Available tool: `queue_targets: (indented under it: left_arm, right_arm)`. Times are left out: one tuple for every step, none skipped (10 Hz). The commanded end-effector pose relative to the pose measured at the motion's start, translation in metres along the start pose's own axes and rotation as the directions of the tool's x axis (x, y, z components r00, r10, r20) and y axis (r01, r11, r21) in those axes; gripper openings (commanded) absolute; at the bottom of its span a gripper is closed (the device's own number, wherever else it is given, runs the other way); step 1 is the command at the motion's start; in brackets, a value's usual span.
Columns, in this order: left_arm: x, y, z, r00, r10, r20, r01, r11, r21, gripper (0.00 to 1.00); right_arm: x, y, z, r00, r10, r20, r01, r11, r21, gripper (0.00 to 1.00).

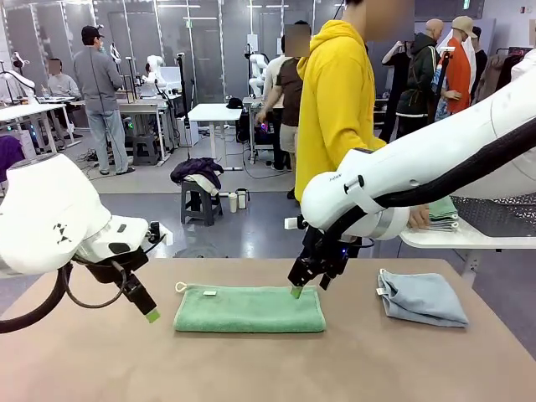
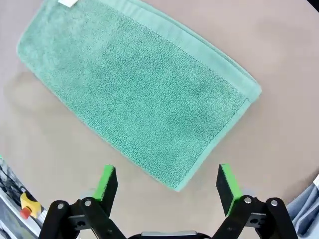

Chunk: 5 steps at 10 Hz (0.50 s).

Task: Fold the towels and place them in the basket.
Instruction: When a person lays out a Towel with hook on the table, fold it in half twice.

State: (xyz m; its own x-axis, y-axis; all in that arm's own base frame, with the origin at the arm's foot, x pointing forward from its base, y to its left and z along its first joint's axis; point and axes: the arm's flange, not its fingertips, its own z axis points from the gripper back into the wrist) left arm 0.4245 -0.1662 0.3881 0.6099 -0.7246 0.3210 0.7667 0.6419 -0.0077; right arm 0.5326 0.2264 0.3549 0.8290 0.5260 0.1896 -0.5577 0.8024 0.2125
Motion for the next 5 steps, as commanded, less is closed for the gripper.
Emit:
queue_targets:
  left_arm:
    - [0.017,0.009,-0.007,1.000,-0.001,-0.021,0.000,1.000,-0.022,1.00]
    - [0.017,0.009,-0.007,1.000,-0.001,-0.021,0.000,1.000,-0.022,1.00]
    - [0.017,0.009,-0.007,1.000,-0.001,-0.021,0.000,1.000,-0.022,1.00]
    - [0.012,0.005,-0.007,1.000,-0.005,-0.003,0.005,1.000,-0.013,1.00]
    - [0.014,-0.005,0.008,0.999,-0.034,0.010,0.033,0.999,0.024,1.00]
  right_arm:
    - [0.001,0.002,0.003,1.000,0.002,0.006,-0.002,1.000,0.000,1.00]
    - [0.001,0.002,0.003,1.000,0.002,0.006,-0.002,1.000,0.000,1.00]
    - [0.001,0.002,0.003,1.000,0.002,0.006,-0.002,1.000,0.000,1.00]
    - [0.001,0.001,0.001,1.000,0.002,0.002,-0.002,1.000,0.000,1.00]
    - [0.005,0.010,0.008,0.997,-0.072,0.001,0.072,0.997,-0.028,1.00]
